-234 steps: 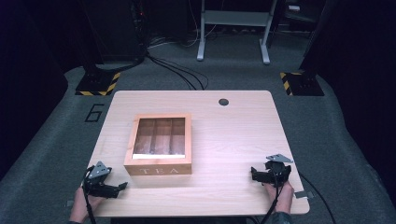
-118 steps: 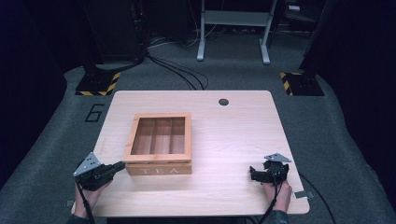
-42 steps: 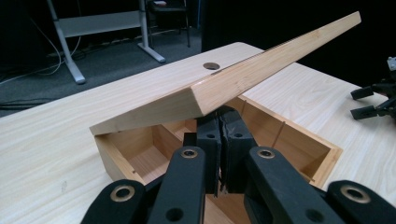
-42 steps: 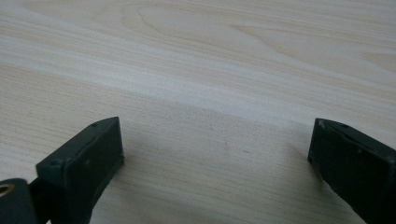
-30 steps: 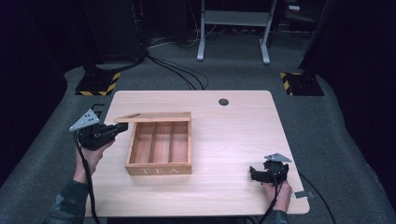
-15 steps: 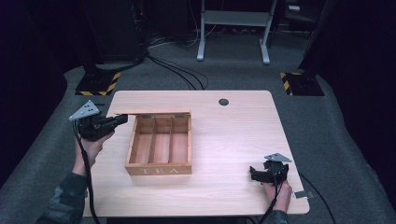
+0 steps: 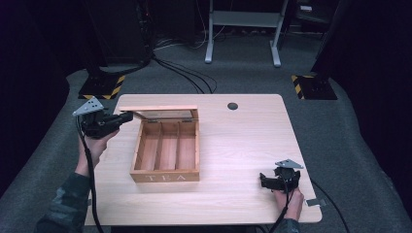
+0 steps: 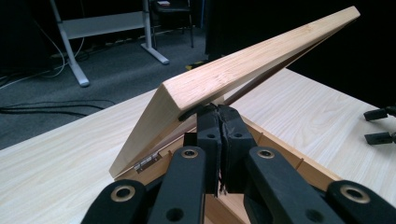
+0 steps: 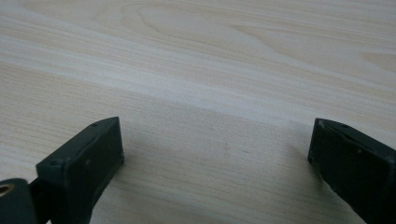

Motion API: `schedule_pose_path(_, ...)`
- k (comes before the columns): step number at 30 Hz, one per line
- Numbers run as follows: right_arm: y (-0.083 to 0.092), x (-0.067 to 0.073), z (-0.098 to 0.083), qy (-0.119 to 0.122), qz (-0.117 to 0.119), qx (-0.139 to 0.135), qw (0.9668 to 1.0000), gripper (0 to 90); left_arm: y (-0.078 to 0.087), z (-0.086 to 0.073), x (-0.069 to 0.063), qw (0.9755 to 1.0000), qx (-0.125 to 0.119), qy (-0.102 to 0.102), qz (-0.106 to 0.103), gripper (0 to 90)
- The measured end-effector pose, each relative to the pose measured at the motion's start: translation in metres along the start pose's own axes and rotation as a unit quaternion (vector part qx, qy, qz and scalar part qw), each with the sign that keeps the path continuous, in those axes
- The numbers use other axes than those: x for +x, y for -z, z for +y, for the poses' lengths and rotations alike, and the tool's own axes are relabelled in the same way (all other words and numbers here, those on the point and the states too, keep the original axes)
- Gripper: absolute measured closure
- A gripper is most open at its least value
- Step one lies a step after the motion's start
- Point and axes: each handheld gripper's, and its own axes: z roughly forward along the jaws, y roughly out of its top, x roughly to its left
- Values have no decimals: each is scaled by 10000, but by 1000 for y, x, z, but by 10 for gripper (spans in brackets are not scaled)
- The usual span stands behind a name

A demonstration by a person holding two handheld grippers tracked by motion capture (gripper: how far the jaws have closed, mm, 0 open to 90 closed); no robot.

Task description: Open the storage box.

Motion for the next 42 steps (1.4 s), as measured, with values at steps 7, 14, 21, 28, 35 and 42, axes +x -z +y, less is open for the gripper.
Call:
schedule_pose_path(7,0,0,0,29,-1,-3,10000,27,-1,2,2,10000,0,16,7,877)
schedule_pose_path(14,0,0,0,7,10,3,10000,28,-2,4,2,10000,-2,27,27,877)
schedule_pose_path(21,0,0,0,-2,5,5,10000,28,-2,4,2,10000,13,21,34,877)
schedule_pose_path(28,0,-1,0,15,10,-3,10000,29,-2,4,2,10000,31,3,25,876)
schedule_pose_path(35,0,-1,0,2,13,9,10000,29,-3,4,1,10000,30,-2,27,876)
schedule_pose_path(42,0,-1,0,3,13,9,10000,29,-3,5,2,10000,33,-4,27,876)
